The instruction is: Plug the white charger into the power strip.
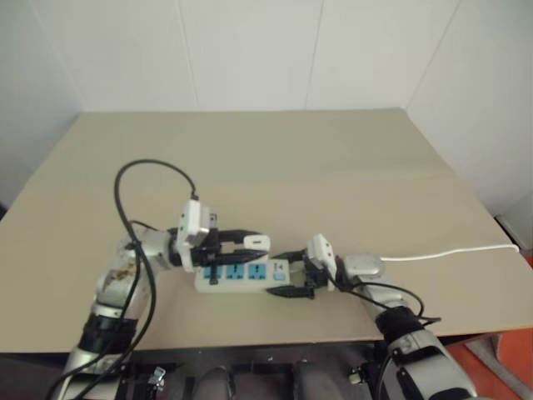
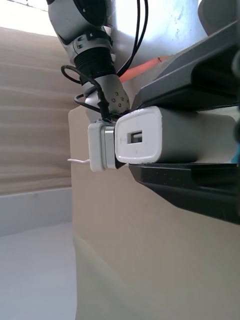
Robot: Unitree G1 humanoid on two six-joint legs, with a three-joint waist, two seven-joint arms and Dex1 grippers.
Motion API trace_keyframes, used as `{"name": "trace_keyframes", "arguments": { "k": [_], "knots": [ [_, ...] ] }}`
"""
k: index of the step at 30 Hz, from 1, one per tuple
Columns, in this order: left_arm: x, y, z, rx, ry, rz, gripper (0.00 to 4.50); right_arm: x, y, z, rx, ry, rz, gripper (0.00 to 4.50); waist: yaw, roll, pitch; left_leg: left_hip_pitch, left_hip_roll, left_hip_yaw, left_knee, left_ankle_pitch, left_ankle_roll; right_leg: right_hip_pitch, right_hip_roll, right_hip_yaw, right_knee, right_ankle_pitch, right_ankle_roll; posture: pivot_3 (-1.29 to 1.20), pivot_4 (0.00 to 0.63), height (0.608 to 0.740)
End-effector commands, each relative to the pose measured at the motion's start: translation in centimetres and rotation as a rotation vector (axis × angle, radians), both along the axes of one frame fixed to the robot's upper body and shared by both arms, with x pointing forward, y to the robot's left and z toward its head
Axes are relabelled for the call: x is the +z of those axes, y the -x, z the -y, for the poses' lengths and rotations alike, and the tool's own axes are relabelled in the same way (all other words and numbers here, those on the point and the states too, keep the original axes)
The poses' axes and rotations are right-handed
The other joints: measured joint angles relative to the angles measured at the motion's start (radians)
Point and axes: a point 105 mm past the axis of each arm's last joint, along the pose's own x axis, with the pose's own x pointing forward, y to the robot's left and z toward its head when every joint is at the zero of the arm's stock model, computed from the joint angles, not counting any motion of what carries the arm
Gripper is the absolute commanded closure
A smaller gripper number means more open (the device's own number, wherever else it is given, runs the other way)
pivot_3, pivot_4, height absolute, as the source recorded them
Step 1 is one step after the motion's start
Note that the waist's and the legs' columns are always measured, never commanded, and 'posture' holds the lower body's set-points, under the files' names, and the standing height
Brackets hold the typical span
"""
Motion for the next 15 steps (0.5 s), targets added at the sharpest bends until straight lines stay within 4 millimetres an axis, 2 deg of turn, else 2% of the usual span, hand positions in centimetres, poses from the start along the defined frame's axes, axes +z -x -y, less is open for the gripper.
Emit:
{"name": "trace_keyframes", "arguments": {
  "k": [1,5,15],
  "knots": [
    [-0.9,0.2,0.2,-0.033,-0.018,0.036,3.48,-0.9,0.4,0.1,0.014,0.045,-0.021,1.07,0.0,0.0,0.0,0.0,0.0,0.0,0.0,0.0,0.0,0.0,0.0,0.0,0.0,0.0,0.0,0.0,0.15,0.74],
    [-2.5,0.3,0.1,-0.063,-0.071,0.059,3.48,-0.9,0.4,0.2,0.009,0.044,-0.023,1.07,0.0,0.0,0.0,0.0,0.0,0.0,0.0,0.0,0.0,0.0,0.0,0.0,0.0,0.0,0.0,0.0,0.15,0.74],
    [-3.1,0.2,0.5,-0.089,-0.073,0.039,3.48,-0.9,0.5,0.3,0.005,0.046,-0.03,1.07,0.0,0.0,0.0,-0.001,0.0,0.0,0.0,0.0,0.0,0.0,0.0,0.0,-0.001,0.0,0.0,0.0,0.15,0.74]
  ]
}}
